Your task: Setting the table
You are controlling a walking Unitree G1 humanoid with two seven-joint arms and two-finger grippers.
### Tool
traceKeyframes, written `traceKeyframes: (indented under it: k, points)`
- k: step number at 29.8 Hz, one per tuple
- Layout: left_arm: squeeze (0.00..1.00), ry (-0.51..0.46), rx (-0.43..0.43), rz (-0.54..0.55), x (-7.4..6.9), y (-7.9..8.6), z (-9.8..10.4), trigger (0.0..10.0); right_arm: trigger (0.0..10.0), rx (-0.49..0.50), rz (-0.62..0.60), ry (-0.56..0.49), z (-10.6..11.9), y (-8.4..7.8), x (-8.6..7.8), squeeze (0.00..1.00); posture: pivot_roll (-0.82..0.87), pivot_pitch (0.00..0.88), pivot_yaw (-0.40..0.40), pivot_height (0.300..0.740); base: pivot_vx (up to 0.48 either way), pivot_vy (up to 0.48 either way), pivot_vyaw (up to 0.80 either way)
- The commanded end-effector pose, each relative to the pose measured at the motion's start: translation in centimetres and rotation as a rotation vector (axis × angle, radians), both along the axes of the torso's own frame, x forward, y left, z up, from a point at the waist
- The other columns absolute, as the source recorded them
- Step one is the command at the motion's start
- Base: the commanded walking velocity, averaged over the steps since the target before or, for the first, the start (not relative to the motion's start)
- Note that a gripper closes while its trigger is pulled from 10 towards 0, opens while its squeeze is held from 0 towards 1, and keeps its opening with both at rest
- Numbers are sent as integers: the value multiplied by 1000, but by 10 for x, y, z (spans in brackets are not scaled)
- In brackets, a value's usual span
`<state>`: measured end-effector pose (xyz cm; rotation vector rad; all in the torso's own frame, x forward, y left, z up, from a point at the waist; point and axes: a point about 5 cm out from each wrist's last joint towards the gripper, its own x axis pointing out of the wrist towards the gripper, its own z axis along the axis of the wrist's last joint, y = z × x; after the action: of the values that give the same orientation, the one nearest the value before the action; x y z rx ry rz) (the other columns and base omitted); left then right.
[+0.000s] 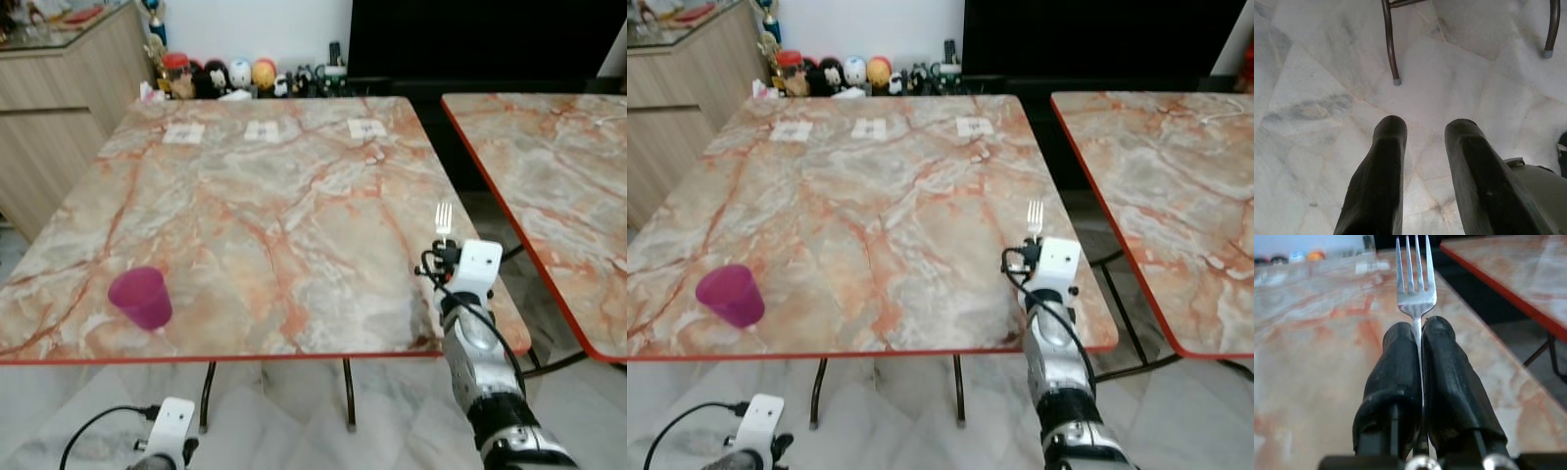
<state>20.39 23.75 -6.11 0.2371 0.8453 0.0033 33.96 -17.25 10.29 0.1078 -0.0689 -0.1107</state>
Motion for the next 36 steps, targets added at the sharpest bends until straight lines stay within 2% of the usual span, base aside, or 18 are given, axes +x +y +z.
traceKeyframes:
  k: [1, 2, 3, 6, 10, 15, 22, 36]
  points:
    - [0, 25, -1, 1, -6, -1, -4, 10000, 10000, -3, -12, -89, 16, 1, 0, 0, 55, 0, -11, 740, 0, 0, 0]
    - [0, 25, 0, 1, -6, -1, -4, 10000, 10000, -3, -14, -108, 18, 1, -2, 0, 55, 0, -12, 740, 0, 0, 0]
    - [0, 28, 2, -3, -6, -1, -4, 10000, 10000, -60, -15, -143, 22, 2, -7, 0, 51, 0, -13, 740, 0, 0, 0]
    - [0, 30, 3, -12, -7, -2, -5, 10000, 10000, -111, -9, -150, 20, 4, -13, 0, 49, 0, -13, 740, 0, 0, 0]
    - [0, 34, 13, -33, -7, -4, -5, 10000, 10000, -111, -34, -110, 11, 0, -18, 0, 49, 0, -15, 740, 0, 0, 0]
    - [0, 35, 13, -30, -8, -4, -6, 10000, 10000, -108, -63, -117, 11, -4, -21, 0, 47, 0, -17, 740, 0, -48, 0]
    - [0, 38, 13, -30, -8, -5, -6, 10000, 10000, -121, -65, -151, 23, -4, -20, 0, 46, 0, -19, 740, 0, -327, 0]
    - [0, 39, 18, -25, -8, -2, -6, 10000, 10000, -118, -83, -159, 26, -6, -21, 0, 47, 0, -9, 740, 0, -447, 0]
